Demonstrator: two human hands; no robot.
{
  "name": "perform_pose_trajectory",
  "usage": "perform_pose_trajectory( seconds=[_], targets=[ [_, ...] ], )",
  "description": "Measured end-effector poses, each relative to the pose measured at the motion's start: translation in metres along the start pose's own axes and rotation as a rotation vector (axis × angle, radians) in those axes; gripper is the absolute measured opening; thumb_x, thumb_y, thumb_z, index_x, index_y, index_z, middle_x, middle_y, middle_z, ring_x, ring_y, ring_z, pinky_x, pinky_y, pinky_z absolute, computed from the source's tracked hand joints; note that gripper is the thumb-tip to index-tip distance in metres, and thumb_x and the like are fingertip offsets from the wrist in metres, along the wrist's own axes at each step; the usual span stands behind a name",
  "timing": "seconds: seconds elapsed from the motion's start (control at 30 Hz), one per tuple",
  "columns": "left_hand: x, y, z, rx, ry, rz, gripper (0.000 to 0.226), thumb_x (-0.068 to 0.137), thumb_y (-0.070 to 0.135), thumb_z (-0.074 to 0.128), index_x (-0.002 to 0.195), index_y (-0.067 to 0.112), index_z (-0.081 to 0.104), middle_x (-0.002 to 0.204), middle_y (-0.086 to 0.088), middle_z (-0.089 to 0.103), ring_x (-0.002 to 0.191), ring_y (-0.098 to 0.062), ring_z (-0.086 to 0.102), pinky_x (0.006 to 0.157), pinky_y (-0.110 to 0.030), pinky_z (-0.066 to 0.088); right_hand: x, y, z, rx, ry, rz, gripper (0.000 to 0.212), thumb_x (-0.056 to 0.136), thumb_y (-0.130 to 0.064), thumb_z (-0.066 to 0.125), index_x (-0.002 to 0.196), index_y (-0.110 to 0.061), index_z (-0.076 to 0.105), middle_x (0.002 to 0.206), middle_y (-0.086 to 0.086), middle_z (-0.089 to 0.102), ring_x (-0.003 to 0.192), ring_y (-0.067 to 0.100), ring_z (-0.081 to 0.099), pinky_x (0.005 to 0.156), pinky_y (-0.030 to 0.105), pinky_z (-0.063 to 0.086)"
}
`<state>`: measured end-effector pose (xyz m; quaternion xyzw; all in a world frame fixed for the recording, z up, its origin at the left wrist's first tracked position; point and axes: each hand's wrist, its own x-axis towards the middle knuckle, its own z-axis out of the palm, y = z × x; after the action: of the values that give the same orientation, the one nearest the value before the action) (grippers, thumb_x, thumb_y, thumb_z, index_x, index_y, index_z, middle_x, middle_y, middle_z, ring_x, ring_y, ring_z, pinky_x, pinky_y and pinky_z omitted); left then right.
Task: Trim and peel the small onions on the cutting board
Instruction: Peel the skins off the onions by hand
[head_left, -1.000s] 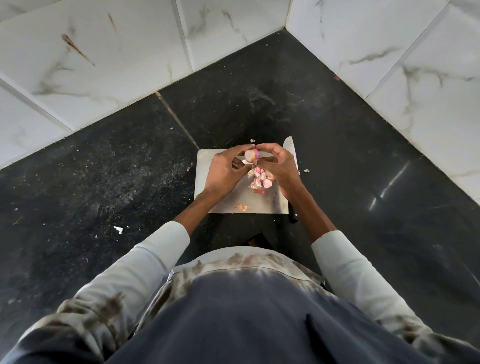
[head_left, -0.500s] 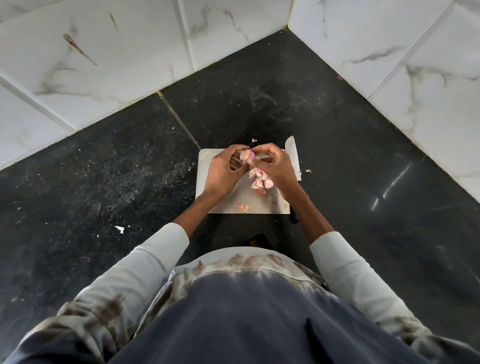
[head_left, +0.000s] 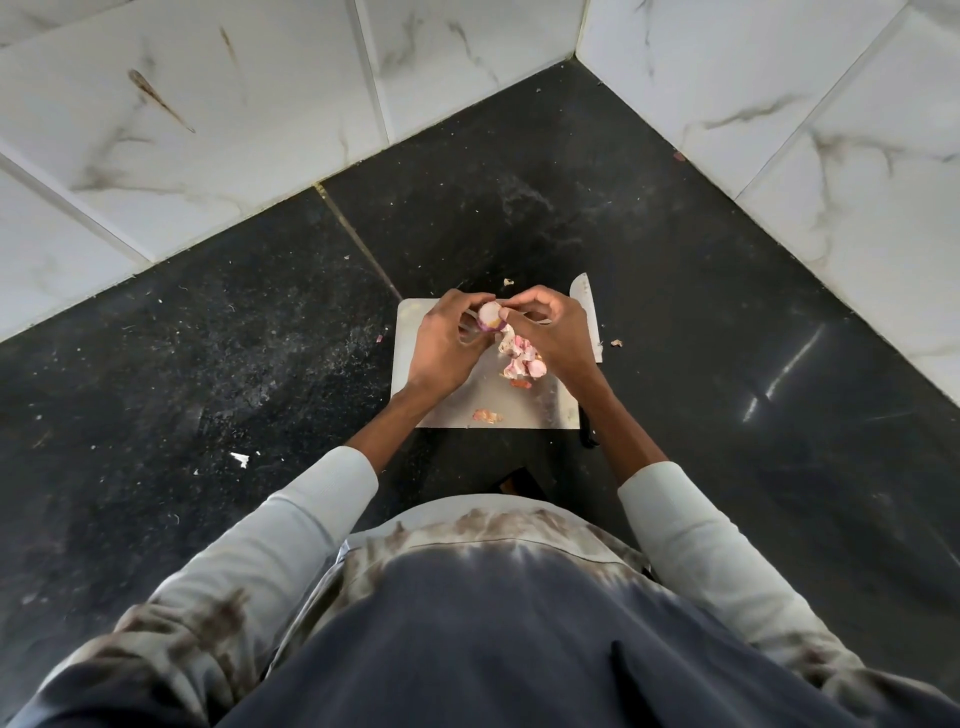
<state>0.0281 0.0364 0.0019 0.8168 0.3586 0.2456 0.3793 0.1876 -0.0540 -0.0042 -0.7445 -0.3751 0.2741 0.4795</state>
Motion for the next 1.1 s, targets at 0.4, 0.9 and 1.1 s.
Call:
perform_pose_trajectory(
  seconds=[0.4,0.9,1.1],
  targets=[
    [-0.001,0.004,0.001,-0.036,-0.028,0.006,0.043,0.088,0.021,0.086,0.129,0.018,0.071,0.124,0.0,0.073,0.106,-0.012,0.07,0.091,-0.03,0.063,-0.001,-0.003,0.004,-0.125,0.049,-0.033,0.019,0.095,-0.03,0.079,0.105,-0.014,0.077,0.096,-0.008,0.075,0.09,0.008,0.071,0.085,0.024,0.059],
    [0.005,0.008,0.009,-0.082,0.009,-0.155,0.036,0.085,0.029,0.09,0.119,0.023,0.078,0.117,0.003,0.072,0.105,-0.01,0.066,0.088,-0.025,0.06,-0.003,-0.01,0.01,-0.07,0.061,0.004,0.015,0.095,-0.027,0.078,0.101,-0.014,0.074,0.09,-0.006,0.074,0.088,0.009,0.072,0.077,0.019,0.06],
    [0.005,0.005,0.006,-0.078,0.043,-0.198,0.037,0.082,0.022,0.092,0.116,0.017,0.078,0.108,0.006,0.074,0.095,-0.007,0.069,0.082,-0.013,0.055,0.0,-0.011,0.011,-0.091,0.064,0.023,0.018,0.096,-0.029,0.078,0.103,-0.013,0.072,0.092,-0.006,0.072,0.086,0.009,0.068,0.076,0.017,0.054]
  ],
)
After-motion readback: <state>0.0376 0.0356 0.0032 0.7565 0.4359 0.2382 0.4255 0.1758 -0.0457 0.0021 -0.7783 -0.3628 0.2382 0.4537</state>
